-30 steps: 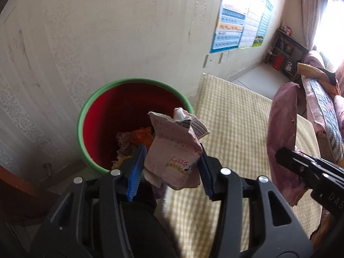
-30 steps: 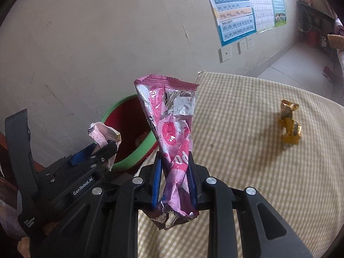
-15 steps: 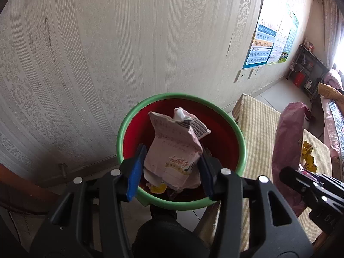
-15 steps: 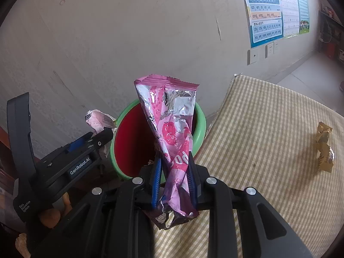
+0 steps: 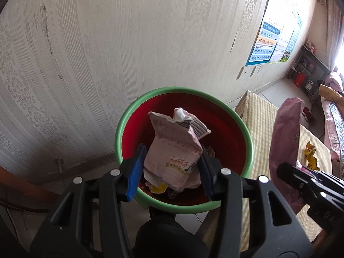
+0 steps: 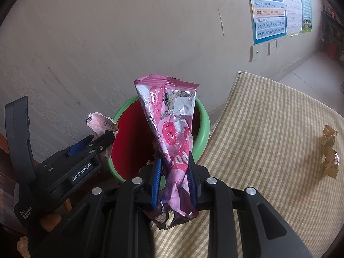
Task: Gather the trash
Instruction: 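Carry pink wrapper and pink paper over the red bin with both tools, then open both tools to drop the pink wrappers into the red bin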
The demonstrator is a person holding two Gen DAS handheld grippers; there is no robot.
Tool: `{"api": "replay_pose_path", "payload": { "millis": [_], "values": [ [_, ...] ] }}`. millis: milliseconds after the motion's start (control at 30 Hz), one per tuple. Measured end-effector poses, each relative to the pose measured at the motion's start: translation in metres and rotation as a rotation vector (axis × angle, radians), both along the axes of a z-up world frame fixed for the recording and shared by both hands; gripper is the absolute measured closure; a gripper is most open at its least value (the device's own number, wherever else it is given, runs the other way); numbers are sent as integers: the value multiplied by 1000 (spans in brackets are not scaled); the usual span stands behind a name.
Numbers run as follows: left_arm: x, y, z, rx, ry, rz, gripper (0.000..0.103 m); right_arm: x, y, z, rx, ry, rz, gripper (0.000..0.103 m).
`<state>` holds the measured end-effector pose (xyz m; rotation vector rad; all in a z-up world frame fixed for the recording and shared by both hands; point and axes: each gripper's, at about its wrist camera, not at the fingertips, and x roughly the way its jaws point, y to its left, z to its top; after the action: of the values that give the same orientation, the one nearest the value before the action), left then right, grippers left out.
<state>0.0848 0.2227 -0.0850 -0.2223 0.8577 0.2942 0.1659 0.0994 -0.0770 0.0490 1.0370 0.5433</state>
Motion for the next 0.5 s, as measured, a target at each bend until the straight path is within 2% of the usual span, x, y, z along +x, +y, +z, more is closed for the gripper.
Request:
{"api": "replay_pose_path", "payload": {
  "millis": [500],
  "values": [
    [21, 13, -4, 2, 12, 8, 57, 14, 14, -7, -1, 11, 16, 80]
  ]
}}
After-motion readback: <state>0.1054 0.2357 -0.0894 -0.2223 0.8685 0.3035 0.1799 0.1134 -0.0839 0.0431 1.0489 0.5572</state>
